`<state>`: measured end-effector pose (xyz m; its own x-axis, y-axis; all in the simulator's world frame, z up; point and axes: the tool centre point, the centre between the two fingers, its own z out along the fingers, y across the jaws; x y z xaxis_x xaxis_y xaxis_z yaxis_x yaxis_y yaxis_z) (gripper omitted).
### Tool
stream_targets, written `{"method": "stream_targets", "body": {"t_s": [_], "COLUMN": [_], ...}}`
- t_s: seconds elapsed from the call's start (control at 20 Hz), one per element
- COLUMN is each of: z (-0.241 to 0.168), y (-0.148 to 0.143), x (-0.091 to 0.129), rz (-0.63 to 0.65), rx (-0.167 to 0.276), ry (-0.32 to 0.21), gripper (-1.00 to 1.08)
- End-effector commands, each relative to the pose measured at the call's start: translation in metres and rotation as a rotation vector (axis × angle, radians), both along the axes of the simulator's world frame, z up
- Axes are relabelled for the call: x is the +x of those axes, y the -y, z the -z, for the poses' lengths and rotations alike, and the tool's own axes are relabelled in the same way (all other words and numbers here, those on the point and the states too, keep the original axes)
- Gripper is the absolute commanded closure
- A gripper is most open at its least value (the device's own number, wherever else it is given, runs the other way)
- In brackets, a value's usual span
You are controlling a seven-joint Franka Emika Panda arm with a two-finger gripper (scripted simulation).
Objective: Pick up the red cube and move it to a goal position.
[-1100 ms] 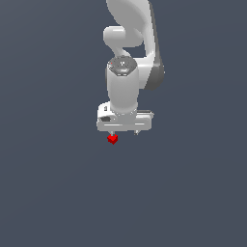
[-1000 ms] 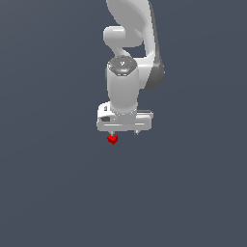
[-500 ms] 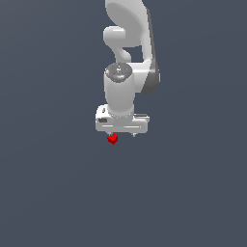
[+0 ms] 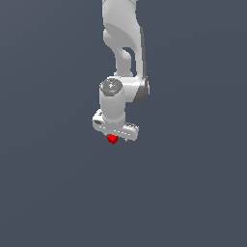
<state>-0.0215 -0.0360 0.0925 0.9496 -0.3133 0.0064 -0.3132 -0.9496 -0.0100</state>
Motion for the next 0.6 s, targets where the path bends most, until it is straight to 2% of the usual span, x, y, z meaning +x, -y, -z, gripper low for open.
{"method": "stream_targets", "body": {"t_s": [0.0,0.3,0.55], "z": [0.019,0.053,0.069], "y": [0.008,0.019,0.023], "x": [-0.009,-0.028,-0.037], "rz": [0.077,0.216,0.283], "rx": [-0.003,-0.007,-0.008], "ry": [-0.002,-0.007,-0.01], "gripper": [-0.92,-0.92,-0.92]}}
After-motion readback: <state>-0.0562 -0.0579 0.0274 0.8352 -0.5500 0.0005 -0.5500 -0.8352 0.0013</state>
